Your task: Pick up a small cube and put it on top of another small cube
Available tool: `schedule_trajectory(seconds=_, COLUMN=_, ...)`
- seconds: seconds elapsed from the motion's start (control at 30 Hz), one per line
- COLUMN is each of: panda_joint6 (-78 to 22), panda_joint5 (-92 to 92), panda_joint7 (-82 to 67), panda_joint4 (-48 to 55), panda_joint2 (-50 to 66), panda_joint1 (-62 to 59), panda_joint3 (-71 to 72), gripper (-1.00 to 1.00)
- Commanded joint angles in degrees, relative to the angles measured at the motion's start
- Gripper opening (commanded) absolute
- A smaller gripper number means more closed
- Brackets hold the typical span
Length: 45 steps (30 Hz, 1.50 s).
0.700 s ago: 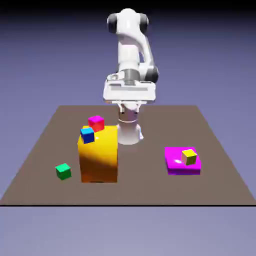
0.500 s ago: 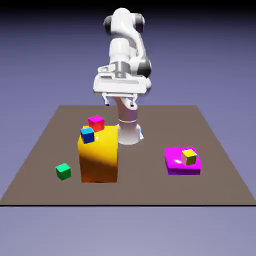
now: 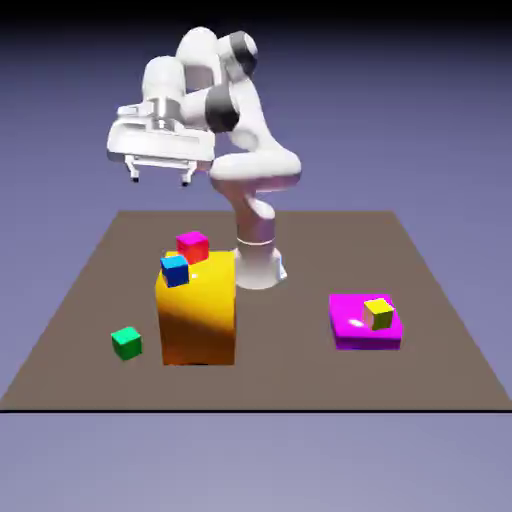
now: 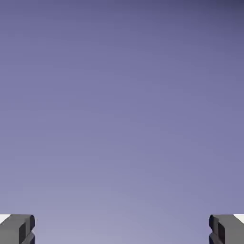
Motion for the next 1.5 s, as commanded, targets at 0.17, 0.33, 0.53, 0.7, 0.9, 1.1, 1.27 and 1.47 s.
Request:
schedule_trajectory(seconds=0.17, panda_joint6=-3.3, panda_joint5=-3.7, panda_joint7=-9.1, panda_joint4=2.7, panda_joint2=-4.1, panda_joint1=4.7, panda_joint3=-12.5, gripper=0.00)
schedule_trajectory(seconds=0.33, panda_joint6=-6.1, panda_joint5=-6.7, panda_joint7=-16.8, panda_joint4=4.9, panda_joint2=-7.5, panda_joint1=8.6, panda_joint3=-22.8, gripper=0.00)
schedule_trajectory(seconds=0.53, panda_joint6=-9.5, panda_joint5=-10.4, panda_joint7=-25.9, panda_joint4=7.6, panda_joint2=-11.6, panda_joint1=13.2, panda_joint3=-35.3, gripper=0.00)
schedule_trajectory(seconds=0.7, panda_joint6=-12.3, panda_joint5=-13.4, panda_joint7=-33.5, panda_joint4=9.8, panda_joint2=-15.0, panda_joint1=17.1, panda_joint3=-45.7, gripper=0.00)
schedule_trajectory(seconds=0.9, panda_joint6=-15.6, panda_joint5=-17.1, panda_joint7=-42.7, panda_joint4=12.4, panda_joint2=-19.1, panda_joint1=21.8, panda_joint3=-58.1, gripper=0.00)
schedule_trajectory(seconds=1.1, panda_joint6=-18.1, panda_joint5=-19.8, panda_joint7=-49.4, panda_joint4=14.4, panda_joint2=-22.2, panda_joint1=25.3, panda_joint3=-67.4, gripper=0.00)
schedule_trajectory(seconds=1.27, panda_joint6=-10.2, panda_joint5=-23.6, panda_joint7=-48.4, panda_joint4=16.5, panda_joint2=-25.4, panda_joint1=34.0, panda_joint3=-75.0, gripper=0.00)
schedule_trajectory(seconds=1.47, panda_joint6=-17.7, panda_joint5=-19.9, panda_joint7=-49.4, panda_joint4=14.5, panda_joint2=-22.3, panda_joint1=25.7, panda_joint3=-67.7, gripper=-1.00)
